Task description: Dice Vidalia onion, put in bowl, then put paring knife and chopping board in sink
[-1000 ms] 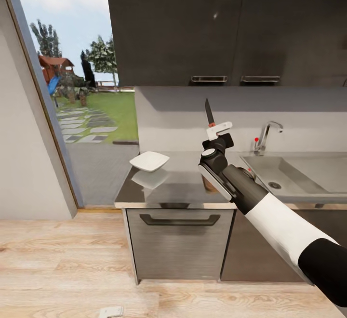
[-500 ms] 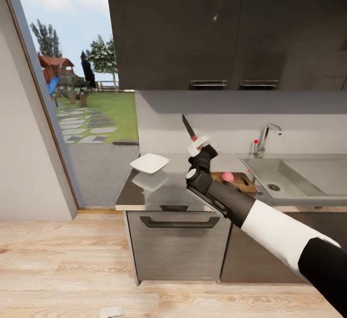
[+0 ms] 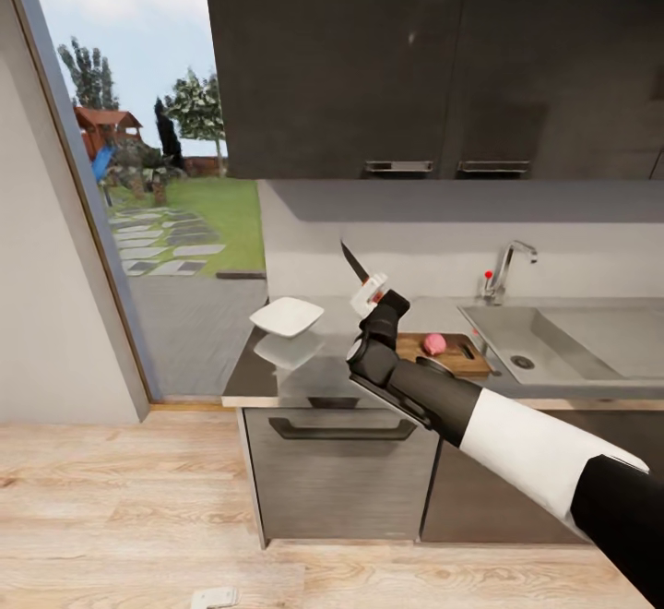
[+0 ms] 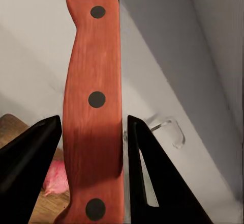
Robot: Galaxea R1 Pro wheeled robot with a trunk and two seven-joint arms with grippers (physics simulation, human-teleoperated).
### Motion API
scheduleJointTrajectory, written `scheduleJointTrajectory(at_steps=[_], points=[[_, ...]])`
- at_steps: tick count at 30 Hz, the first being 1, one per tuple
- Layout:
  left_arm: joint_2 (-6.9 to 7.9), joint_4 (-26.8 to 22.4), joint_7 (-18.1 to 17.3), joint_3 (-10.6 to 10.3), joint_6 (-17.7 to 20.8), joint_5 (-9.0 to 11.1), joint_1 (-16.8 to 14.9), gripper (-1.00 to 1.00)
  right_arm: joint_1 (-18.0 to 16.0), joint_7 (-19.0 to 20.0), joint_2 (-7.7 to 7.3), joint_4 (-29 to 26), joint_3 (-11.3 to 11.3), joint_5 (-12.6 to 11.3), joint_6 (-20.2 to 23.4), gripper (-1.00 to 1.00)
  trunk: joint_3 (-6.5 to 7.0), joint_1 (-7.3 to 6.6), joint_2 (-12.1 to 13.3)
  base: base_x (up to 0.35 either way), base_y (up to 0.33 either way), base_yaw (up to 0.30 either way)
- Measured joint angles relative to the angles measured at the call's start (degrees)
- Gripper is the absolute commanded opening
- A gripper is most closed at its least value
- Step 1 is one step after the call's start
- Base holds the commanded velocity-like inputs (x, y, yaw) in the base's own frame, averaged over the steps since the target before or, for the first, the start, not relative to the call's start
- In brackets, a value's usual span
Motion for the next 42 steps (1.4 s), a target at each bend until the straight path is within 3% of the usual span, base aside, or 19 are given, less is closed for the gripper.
scheduleJointTrajectory(at_steps=[8, 10, 15, 26, 38, 42], points=[[0.0, 0.0, -0.1, 0.0, 1.8, 0.0, 0.0, 1.0, 0.0, -0.3, -0.19, 0.9, 1.2, 0.1, 3.2, -1.0, 1.44, -1.76, 3.2, 0.0, 0.0, 0.0], [0.0, 0.0, -0.1, 0.0, 1.9, 0.0, 0.0, 1.0, 0.0, -0.4, -0.24, 2.8, 2.6, 0.1, 3.3, -1.0, 1.8, -2.2, 4.0, 0.0, 0.0, 0.0], [0.0, 0.0, -0.1, 0.0, 2.0, 0.0, 0.0, 1.0, 0.0, -0.5, -0.36, 7.6, 3.7, 0.3, 3.2, -1.0, 2.7, -3.3, 6.0, 0.0, 0.0, 0.0], [0.0, 0.0, 0.0, 0.0, 2.0, 0.0, 0.0, 1.0, 0.0, -0.4, -1.59, 12.4, 4.0, 0.1, -1.2, -1.0, 4.68, -5.72, 10.4, 0.0, 0.0, 0.0], [0.08, 0.0, 0.0, 0.0, 1.9, 0.0, 0.0, 1.0, 0.0, -0.4, -1.75, 14.7, 4.0, 0.1, -5.5, -1.0, 4.69, -5.72, 10.5, 0.0, -0.022, 0.0], [0.01, 0.0, -0.1, 0.0, 1.9, 0.0, 0.0, 1.0, 0.0, -0.3, -2.12, 14.9, 4.0, 0.0, -9.0, -1.0, 4.69, -5.72, 10.5, 0.0, -0.286, 0.0]])
